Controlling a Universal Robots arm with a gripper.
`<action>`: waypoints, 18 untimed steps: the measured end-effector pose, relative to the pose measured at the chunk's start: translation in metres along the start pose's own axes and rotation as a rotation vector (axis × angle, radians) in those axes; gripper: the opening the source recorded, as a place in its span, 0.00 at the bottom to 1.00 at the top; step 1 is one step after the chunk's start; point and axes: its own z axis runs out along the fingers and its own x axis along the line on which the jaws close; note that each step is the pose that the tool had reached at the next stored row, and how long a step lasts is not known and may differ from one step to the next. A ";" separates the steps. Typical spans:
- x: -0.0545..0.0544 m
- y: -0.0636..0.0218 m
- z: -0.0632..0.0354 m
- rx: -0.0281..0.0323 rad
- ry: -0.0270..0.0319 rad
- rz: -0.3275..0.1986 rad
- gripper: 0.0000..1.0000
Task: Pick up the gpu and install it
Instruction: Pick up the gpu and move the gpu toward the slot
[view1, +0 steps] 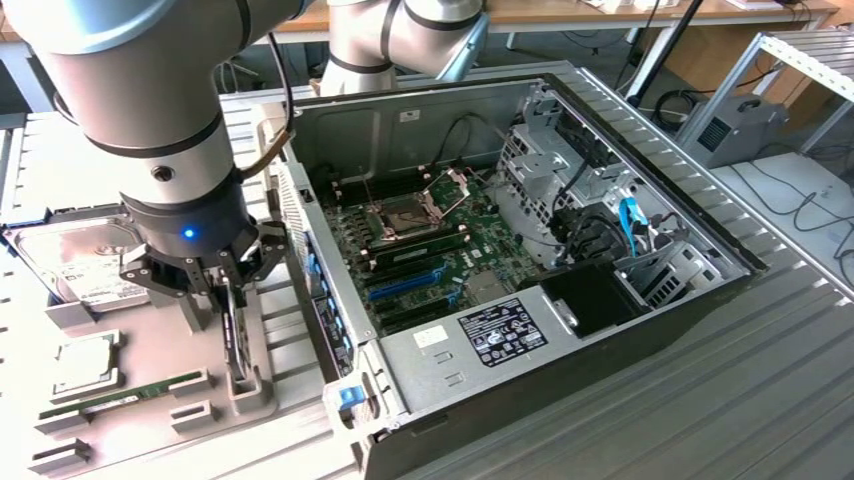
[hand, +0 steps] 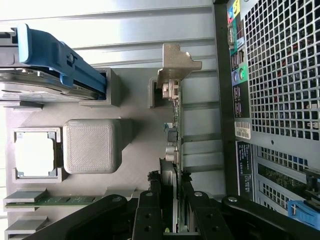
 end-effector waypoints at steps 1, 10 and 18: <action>0.000 0.0000 -0.0003 0.0000 0.0000 0.000 0.26; 0.000 0.0001 -0.0033 0.0000 0.0000 0.000 0.26; 0.000 0.0002 -0.0061 -0.0001 0.0000 0.000 0.26</action>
